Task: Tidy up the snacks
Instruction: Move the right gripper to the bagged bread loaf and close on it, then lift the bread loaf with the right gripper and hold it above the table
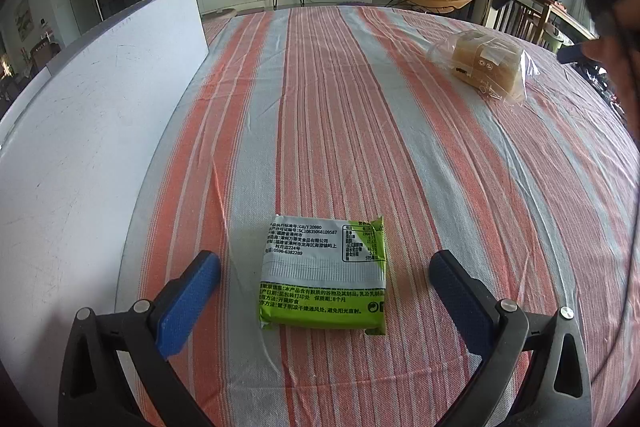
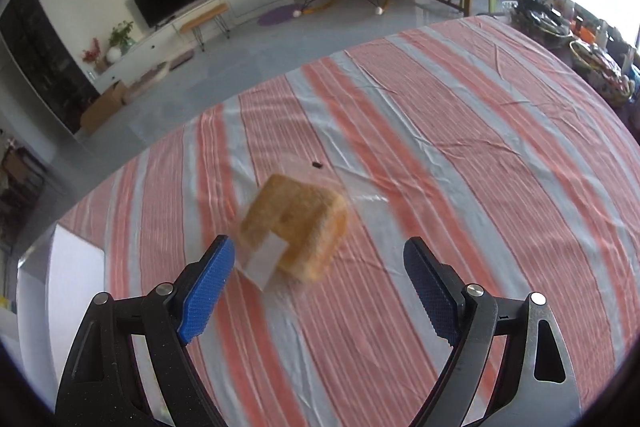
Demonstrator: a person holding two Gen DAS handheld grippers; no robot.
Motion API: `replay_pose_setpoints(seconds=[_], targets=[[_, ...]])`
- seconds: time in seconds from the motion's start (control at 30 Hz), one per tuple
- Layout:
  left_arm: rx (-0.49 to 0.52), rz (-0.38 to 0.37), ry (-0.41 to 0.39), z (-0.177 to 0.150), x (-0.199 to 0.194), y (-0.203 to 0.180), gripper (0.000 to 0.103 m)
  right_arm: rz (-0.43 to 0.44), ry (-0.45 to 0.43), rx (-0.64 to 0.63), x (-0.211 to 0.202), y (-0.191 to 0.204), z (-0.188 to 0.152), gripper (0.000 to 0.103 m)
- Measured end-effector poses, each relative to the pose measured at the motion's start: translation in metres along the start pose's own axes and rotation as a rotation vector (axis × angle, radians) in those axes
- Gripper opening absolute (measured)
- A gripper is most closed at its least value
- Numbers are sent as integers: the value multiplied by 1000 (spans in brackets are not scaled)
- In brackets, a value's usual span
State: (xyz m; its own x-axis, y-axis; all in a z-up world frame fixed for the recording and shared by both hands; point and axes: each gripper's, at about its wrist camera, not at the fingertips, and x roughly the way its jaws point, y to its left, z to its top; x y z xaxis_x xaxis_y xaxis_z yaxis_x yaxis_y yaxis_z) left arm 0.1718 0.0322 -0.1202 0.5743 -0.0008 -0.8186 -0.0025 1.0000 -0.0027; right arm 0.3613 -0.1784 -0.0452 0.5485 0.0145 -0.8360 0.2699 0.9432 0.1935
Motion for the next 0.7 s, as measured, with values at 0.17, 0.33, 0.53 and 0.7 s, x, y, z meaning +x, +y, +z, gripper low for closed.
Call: replay_pose_setpoints(seconds=[0.17, 0.33, 0.53, 0.7], targets=[[-1, -1, 0, -1, 0, 0, 103, -129, 121, -34, 60, 29, -3, 89], [-1, -1, 0, 0, 0, 0, 103, -76, 104, -34, 73, 7, -14, 86], [-1, -1, -1, 0, 1, 0, 103, -17, -13, -108, 36, -37, -33, 78], [-1, -1, -1, 0, 1, 0, 103, 39, -48, -217, -8, -76, -83, 78]])
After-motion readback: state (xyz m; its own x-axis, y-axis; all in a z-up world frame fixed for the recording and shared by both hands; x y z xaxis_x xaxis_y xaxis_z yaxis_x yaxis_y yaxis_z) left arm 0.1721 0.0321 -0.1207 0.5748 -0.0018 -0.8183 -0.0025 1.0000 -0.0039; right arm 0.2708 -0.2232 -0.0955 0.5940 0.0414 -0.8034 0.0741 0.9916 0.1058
